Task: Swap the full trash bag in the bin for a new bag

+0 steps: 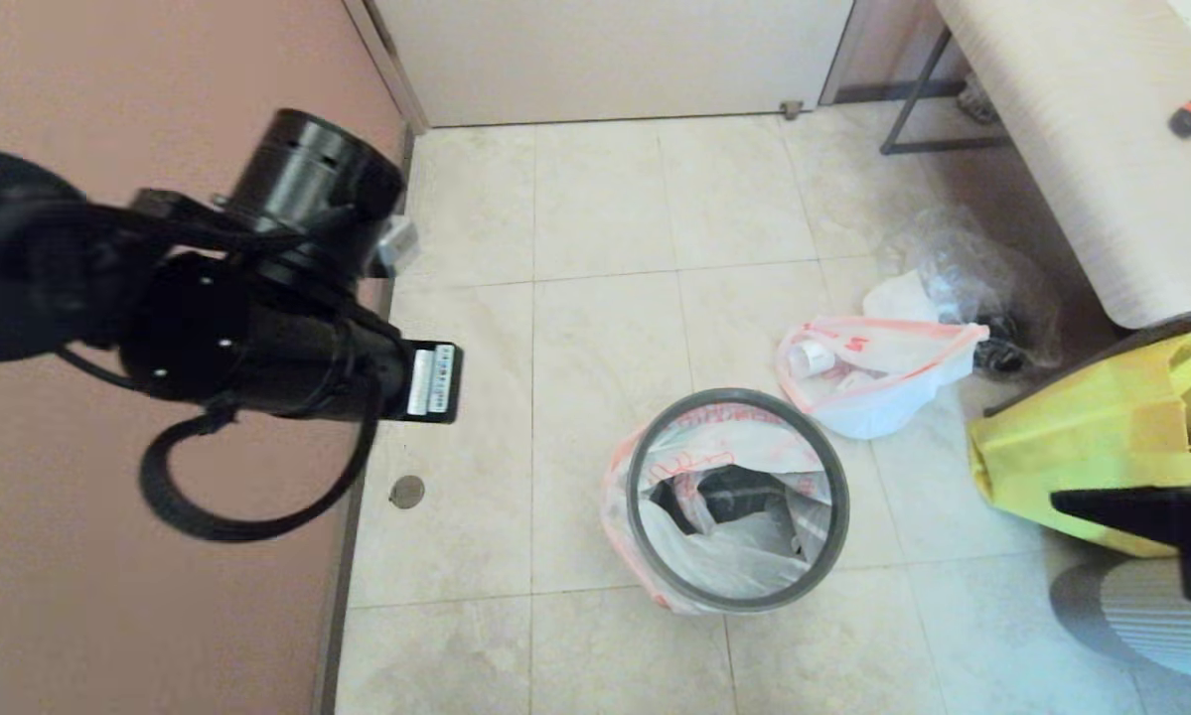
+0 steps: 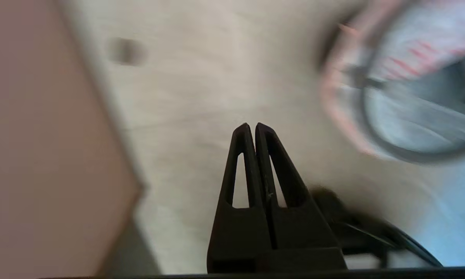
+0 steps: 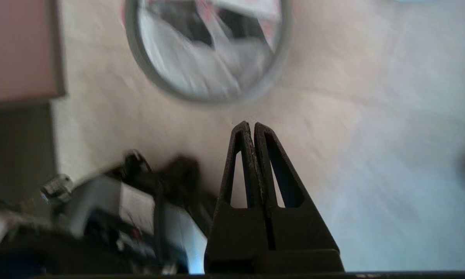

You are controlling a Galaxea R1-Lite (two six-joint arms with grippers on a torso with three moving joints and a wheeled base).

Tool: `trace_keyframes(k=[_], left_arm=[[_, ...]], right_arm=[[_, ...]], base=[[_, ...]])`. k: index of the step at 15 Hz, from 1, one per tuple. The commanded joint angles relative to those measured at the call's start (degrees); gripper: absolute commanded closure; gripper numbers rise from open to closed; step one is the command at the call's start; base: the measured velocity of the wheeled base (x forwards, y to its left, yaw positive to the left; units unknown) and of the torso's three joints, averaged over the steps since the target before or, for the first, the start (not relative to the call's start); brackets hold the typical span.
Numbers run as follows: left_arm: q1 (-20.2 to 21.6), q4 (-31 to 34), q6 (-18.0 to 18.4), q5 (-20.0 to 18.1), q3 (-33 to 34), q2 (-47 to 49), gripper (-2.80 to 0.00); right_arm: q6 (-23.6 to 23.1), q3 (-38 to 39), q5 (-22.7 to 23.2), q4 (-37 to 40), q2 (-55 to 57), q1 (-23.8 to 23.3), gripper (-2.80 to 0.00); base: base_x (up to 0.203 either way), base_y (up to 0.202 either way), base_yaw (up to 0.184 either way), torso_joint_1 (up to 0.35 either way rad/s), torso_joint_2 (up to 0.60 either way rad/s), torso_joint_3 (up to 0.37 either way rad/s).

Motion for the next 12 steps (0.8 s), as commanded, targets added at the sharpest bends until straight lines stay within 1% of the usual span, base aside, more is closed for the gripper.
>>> trace_keyframes(k=[1, 2, 4, 6, 7, 8, 10, 12], left_arm=[[-0.44, 0.24, -0.19, 3.57, 4.24, -11.37, 0.00], [0.05, 0.30, -0.18, 5.05, 6.42, -15.47, 0.00], [3.47, 0.32, 0.01, 6.75, 10.54, -23.06, 0.00], [11.31, -0.07, 0.10, 7.85, 13.27, -27.38, 0.00], [13.98, -0.95, -0.03, 8.12, 15.26, -30.37, 0.00], [15.70, -2.09, -0.10, 8.27, 17.94, -33.93, 0.00], [19.05, -4.12, -0.01, 8.49, 24.00, -41.92, 0.00], [22.14, -6.45, -0.10, 8.57, 30.88, -48.95, 0.00]], right_arm=[[-0.20, 2.52, -2.16, 4.05, -13.49, 0.49, 0.00], [-0.26, 4.30, -3.68, 6.14, -18.51, 0.61, 0.00], [-0.32, 7.87, -5.43, 10.74, -28.68, 0.09, 0.00], [-0.31, 10.48, -6.48, 16.52, -38.55, -0.99, 0.00], [-0.30, 11.14, -6.83, 19.51, -43.17, -1.66, 0.00], [0.27, 11.19, -7.68, 22.13, -46.29, -2.45, 0.00], [8.17, 8.29, -13.40, 26.41, -47.57, -3.92, 0.00], [8.72, 7.37, -16.62, 28.15, -47.46, -4.09, 0.00]], base=[[0.000, 0.000, 0.000, 0.000, 0.00, 0.000], [0.000, 0.000, 0.000, 0.000, 0.00, 0.000], [0.000, 0.000, 0.000, 0.000, 0.00, 0.000], [0.000, 0.000, 0.000, 0.000, 0.00, 0.000], [0.000, 0.000, 0.000, 0.000, 0.00, 0.000], [0.000, 0.000, 0.000, 0.000, 0.00, 0.000], [0.000, 0.000, 0.000, 0.000, 0.00, 0.000], [0.000, 0.000, 0.000, 0.000, 0.00, 0.000]])
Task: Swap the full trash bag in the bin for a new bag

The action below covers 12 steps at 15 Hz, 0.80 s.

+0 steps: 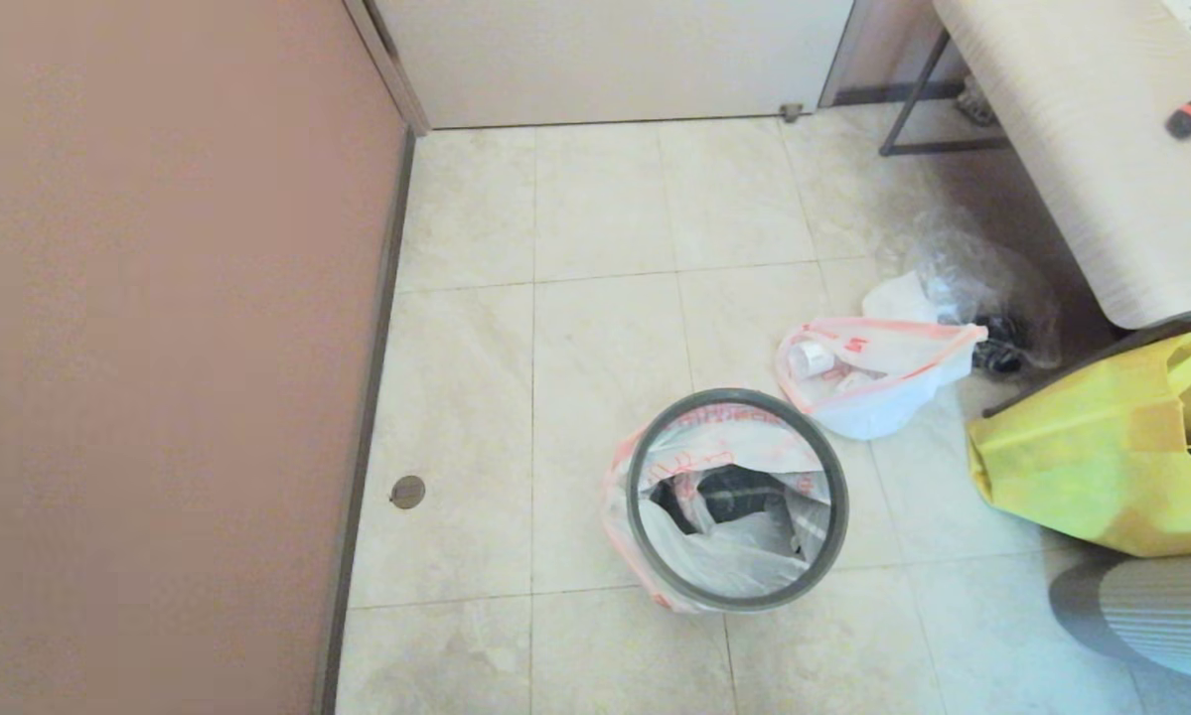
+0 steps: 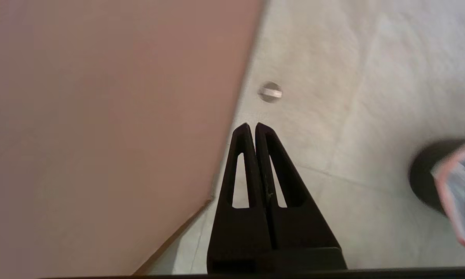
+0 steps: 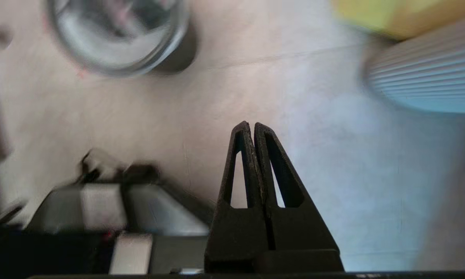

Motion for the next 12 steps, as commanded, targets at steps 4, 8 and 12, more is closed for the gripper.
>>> trace_keyframes(k=[4, 8, 12], left_arm=[[4.62, -2.12, -0.19, 0.14, 14.20, -18.70, 0.00], [9.04, -2.51, -0.31, -0.75, 19.40, -24.15, 0.00], [11.02, -2.54, -0.23, -4.04, 28.14, -34.26, 0.00]], right_arm=[[-0.14, -3.19, -4.46, 7.02, -1.45, -1.13, 0.00], [2.43, -1.45, -2.50, 7.16, -7.81, -6.70, 0.00], [-1.78, 4.02, -1.77, 6.75, -16.47, -7.30, 0.00]], base=[[0.000, 0.000, 0.000, 0.000, 0.00, 0.000], [0.000, 0.000, 0.000, 0.000, 0.00, 0.000], [0.000, 0.000, 0.000, 0.000, 0.00, 0.000]])
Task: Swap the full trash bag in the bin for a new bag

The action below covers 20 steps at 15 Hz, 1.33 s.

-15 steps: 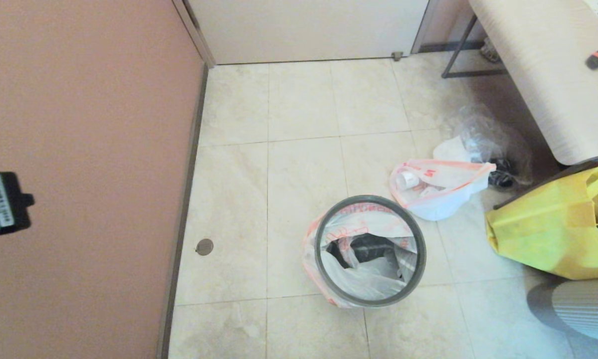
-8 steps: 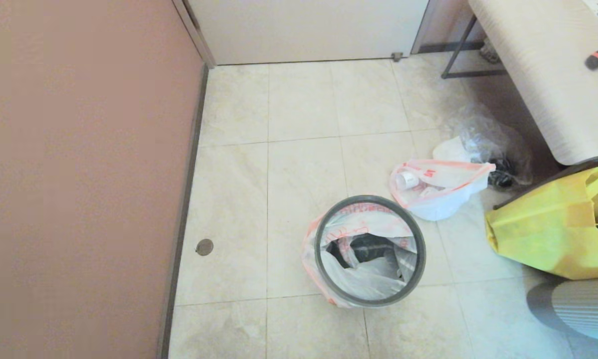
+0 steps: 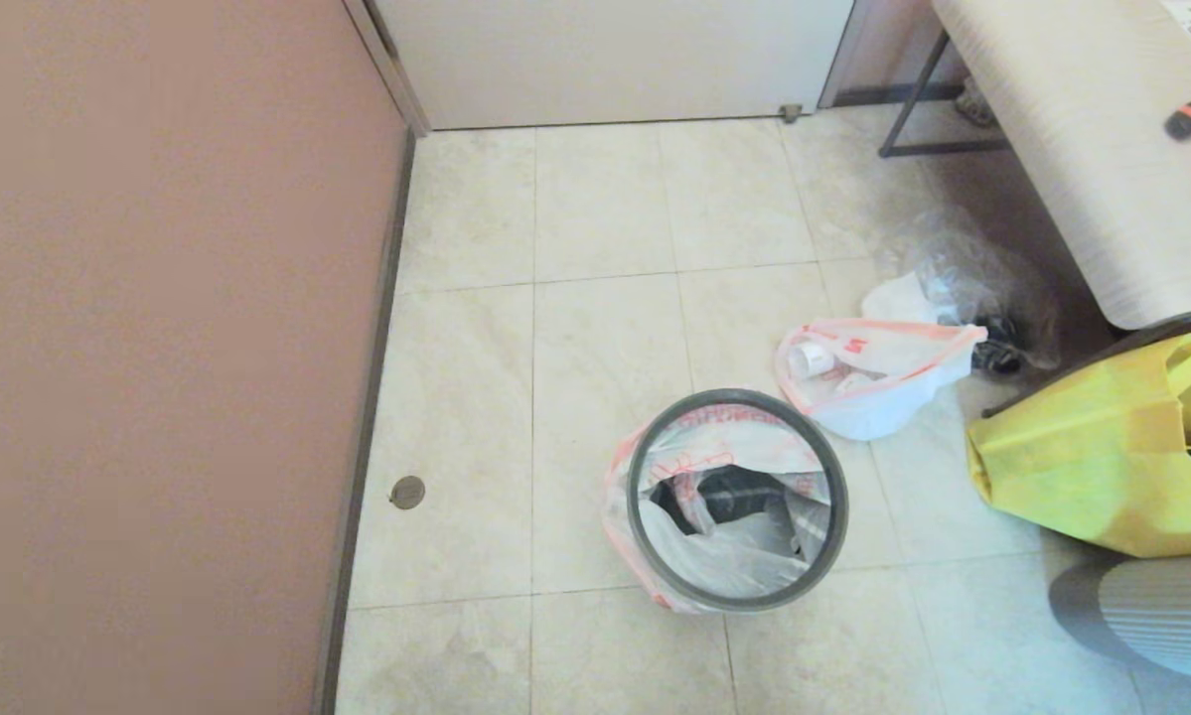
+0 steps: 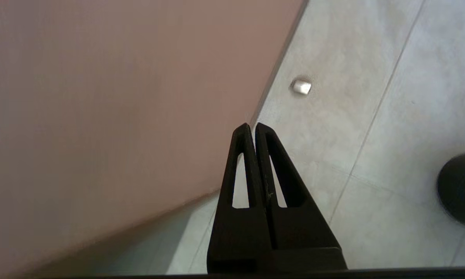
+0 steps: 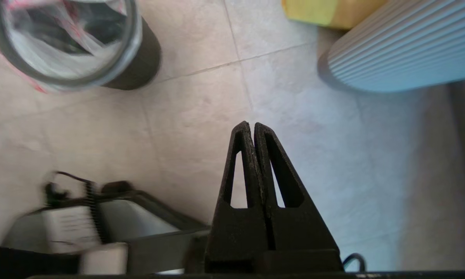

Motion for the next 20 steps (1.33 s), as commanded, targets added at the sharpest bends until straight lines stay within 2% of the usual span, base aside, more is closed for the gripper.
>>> trace_keyframes(k=[1, 2, 4, 6, 7, 9, 11, 12, 14, 16, 18, 20], left_arm=[[1.76, -0.19, 0.01, -1.70, 4.35, -7.38, 0.00], [2.23, -1.15, 0.60, -4.72, 6.02, -9.93, 0.00], [2.62, -5.16, 4.02, -17.41, 10.84, -15.31, 0.00], [2.76, -8.88, 6.91, -23.51, 15.48, -19.14, 0.00], [2.78, -12.93, 8.37, -24.50, 17.37, -19.23, 0.00], [2.81, -20.27, 13.66, -24.91, 20.28, -19.26, 0.00], [2.82, -24.34, 17.19, -26.31, 24.69, -19.27, 0.00], [2.83, -25.48, 17.63, -27.29, 26.30, -19.27, 0.00], [2.82, -26.19, 17.72, -29.25, 27.74, -19.27, 0.00], [2.85, -24.42, 18.21, -30.40, 28.20, -19.27, 0.00], [2.85, -24.42, 18.23, -30.31, 28.20, -19.27, 0.00], [2.84, -24.42, 17.12, -30.31, 28.18, -19.27, 0.00]], right_arm=[[-2.51, 3.58, -0.11, -0.80, -4.54, -0.14, 0.00], [-2.27, 4.83, -0.21, -3.94, -4.55, -0.18, 0.00], [-1.24, 9.07, -1.27, -11.18, -4.55, -0.20, 0.00], [-3.48, 15.11, -1.77, -17.72, -4.55, -0.20, 0.00], [-5.18, 18.84, -1.56, -22.70, -4.55, -0.20, 0.00], [-7.72, 25.35, 0.03, -33.57, -4.55, -0.20, 0.00], [-10.56, 30.57, 2.79, -40.54, -4.55, -0.20, 0.00], [-12.81, 32.08, 5.08, -41.55, -4.55, -0.20, 0.00], [-13.99, 33.98, 8.15, -44.57, -4.55, -0.20, 0.00], [-14.94, 36.61, 9.22, -48.29, -4.55, -0.20, 0.00], [-14.85, 36.55, 9.44, -48.14, -4.55, -0.20, 0.00], [-12.85, 36.55, 9.20, -48.06, -4.55, -0.20, 0.00]], base=[[0.000, 0.000, 0.000, 0.000, 0.00, 0.000], [0.000, 0.000, 0.000, 0.000, 0.00, 0.000], [0.000, 0.000, 0.000, 0.000, 0.00, 0.000], [0.000, 0.000, 0.000, 0.000, 0.00, 0.000], [0.000, 0.000, 0.000, 0.000, 0.00, 0.000], [0.000, 0.000, 0.000, 0.000, 0.00, 0.000], [0.000, 0.000, 0.000, 0.000, 0.00, 0.000], [0.000, 0.000, 0.000, 0.000, 0.00, 0.000], [0.000, 0.000, 0.000, 0.000, 0.00, 0.000], [0.000, 0.000, 0.000, 0.000, 0.00, 0.000], [0.000, 0.000, 0.000, 0.000, 0.00, 0.000], [0.000, 0.000, 0.000, 0.000, 0.00, 0.000]])
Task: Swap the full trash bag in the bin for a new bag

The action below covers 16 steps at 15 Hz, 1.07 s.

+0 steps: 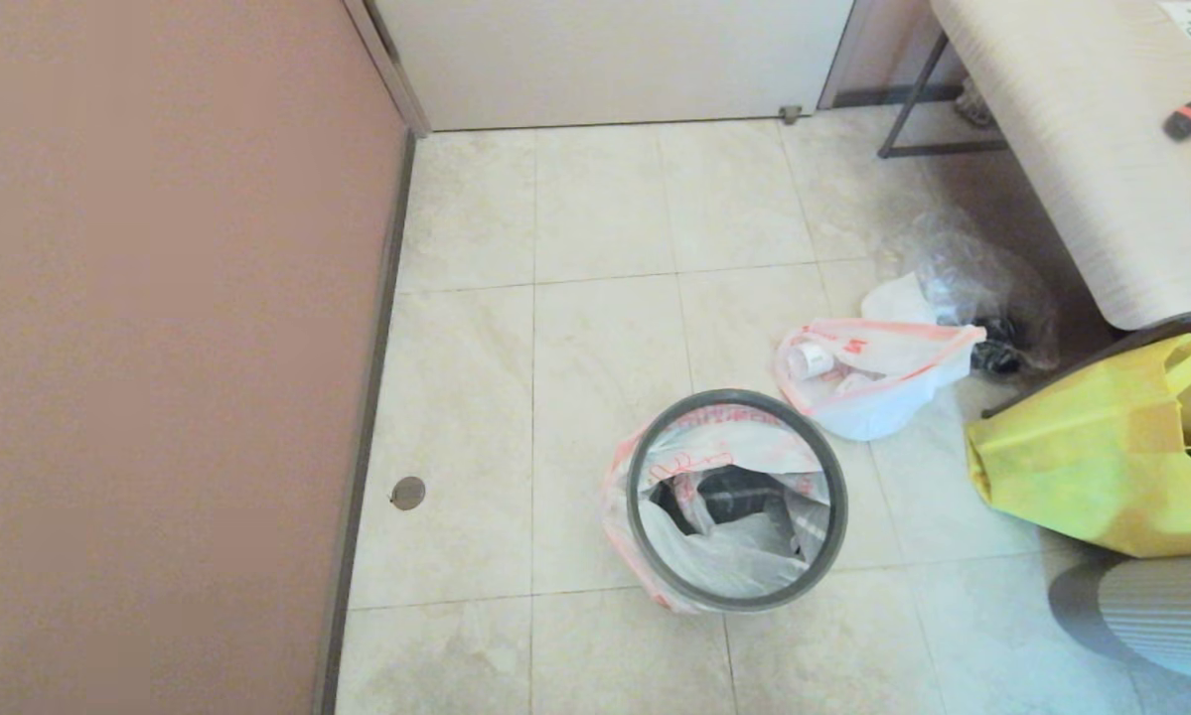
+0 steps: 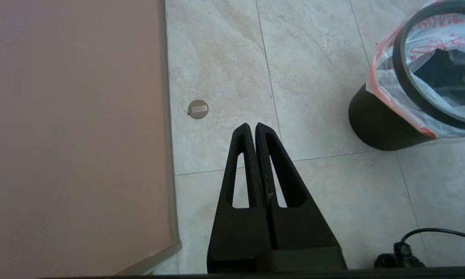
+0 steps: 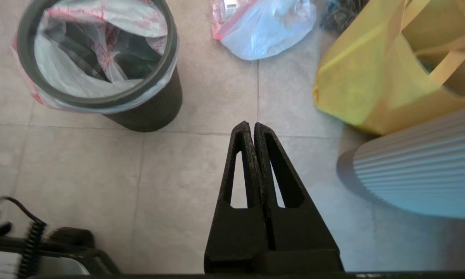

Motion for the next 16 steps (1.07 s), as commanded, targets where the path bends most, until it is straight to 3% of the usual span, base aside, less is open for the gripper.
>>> trace_keyframes(k=[1, 3, 16], left_arm=[[0.00, -0.04, -0.42, 0.00, 0.55, 0.12, 0.00], [0.00, -0.04, -0.42, 0.00, 0.55, 0.12, 0.00], [0.00, -0.04, -0.42, 0.00, 0.55, 0.12, 0.00]], right_arm=[[2.03, 0.11, -0.18, -0.04, 0.13, 0.02, 0.00], [4.65, 0.11, -1.03, -0.20, 0.13, 0.02, 0.00], [5.08, 0.02, -1.33, -0.05, 0.31, 0.08, 0.00]], base=[[0.000, 0.000, 0.000, 0.000, 0.00, 0.000], [0.000, 0.000, 0.000, 0.000, 0.00, 0.000], [0.000, 0.000, 0.000, 0.000, 0.00, 0.000]])
